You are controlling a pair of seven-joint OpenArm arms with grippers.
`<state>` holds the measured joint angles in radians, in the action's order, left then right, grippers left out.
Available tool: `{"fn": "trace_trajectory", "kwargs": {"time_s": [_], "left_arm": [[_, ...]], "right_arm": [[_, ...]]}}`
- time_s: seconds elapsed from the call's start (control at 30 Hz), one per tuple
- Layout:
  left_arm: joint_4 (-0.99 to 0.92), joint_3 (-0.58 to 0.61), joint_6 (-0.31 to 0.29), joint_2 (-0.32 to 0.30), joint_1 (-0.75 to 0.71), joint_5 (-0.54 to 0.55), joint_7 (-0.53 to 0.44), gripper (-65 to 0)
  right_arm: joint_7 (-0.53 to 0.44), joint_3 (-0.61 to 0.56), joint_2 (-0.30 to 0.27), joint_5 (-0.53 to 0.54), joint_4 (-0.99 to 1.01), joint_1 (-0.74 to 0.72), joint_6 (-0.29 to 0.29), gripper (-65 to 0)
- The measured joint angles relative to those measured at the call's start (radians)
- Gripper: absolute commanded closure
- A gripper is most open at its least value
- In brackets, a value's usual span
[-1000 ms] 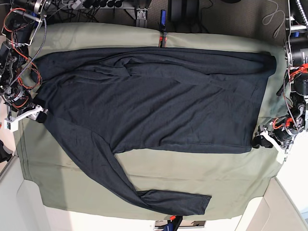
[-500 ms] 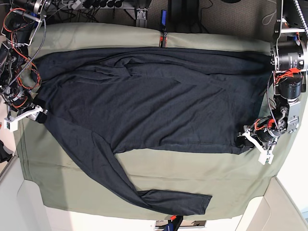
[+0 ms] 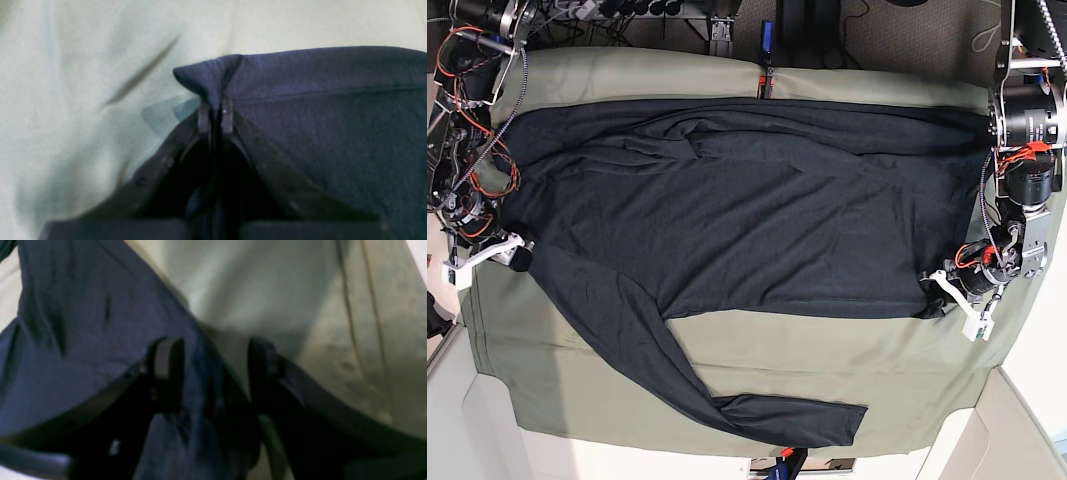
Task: Fold the T-shirt properly
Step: 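Release the shirt and grasp its side edges with both grippers, then fold the grasped side edge over toward the collar with both grippers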
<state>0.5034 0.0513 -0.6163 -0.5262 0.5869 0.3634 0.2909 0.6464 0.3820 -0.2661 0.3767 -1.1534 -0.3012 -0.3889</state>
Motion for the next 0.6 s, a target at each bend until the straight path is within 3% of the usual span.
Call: {"fn": "trace_trajectory", "kwargs": {"time_s": [0.27,0.5,0.6], "left_arm": [[0.000,0.000,0.000,0.000,-0.002,0.002,0.000,0.0],[0.000,0.000,0.000,0.000,-0.002,0.002,-0.001,0.0],[0.000,0.000,0.000,0.000,-0.002,0.002,-0.001,0.0]], "right_arm": [[-0.013,-0.096,0.000,-0.064,0.041,-0.041,0.008,-30.8],[-0.096,-0.120,-0.002,-0.078,0.135,-0.059,0.011,-30.7],[-0.100,-0.120,-0.002,-0.079,0.137,-0.059,-0.010,-22.4]]}}
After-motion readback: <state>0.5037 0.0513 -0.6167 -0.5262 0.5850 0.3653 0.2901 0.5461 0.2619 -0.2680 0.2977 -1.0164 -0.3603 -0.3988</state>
